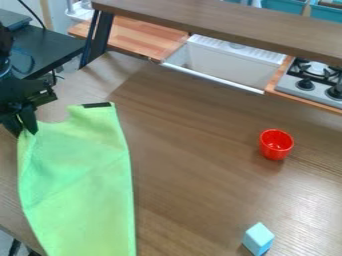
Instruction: Fold the cloth from top right to bottom left
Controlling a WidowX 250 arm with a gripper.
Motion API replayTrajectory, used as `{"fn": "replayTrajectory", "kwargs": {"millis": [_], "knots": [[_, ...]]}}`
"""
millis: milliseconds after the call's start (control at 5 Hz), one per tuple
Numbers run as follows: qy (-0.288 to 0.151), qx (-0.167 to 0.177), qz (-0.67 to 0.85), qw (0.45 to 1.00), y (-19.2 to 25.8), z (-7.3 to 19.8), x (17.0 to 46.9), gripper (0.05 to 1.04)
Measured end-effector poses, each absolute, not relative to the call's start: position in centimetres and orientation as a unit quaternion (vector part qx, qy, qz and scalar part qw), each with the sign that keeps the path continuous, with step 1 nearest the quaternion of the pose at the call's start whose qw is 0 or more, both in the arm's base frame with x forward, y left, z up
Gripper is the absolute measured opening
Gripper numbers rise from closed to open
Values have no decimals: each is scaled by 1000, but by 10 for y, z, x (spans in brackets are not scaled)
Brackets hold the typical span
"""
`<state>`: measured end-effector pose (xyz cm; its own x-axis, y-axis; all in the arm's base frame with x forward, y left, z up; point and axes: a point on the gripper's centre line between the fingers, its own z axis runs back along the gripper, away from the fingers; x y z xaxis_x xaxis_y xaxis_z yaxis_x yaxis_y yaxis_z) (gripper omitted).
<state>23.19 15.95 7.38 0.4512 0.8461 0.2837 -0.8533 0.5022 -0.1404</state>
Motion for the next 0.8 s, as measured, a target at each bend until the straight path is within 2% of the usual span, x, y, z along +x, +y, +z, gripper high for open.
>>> {"fn": "replayTrajectory", "kwargs": {"millis": [200,400,600,800], "knots": [[-146,51,489,858,160,81,236,460],[-132,50,480,866,157,86,241,766],[-125,56,423,896,142,95,254,993],[-115,48,379,917,120,103,267,1000]]}}
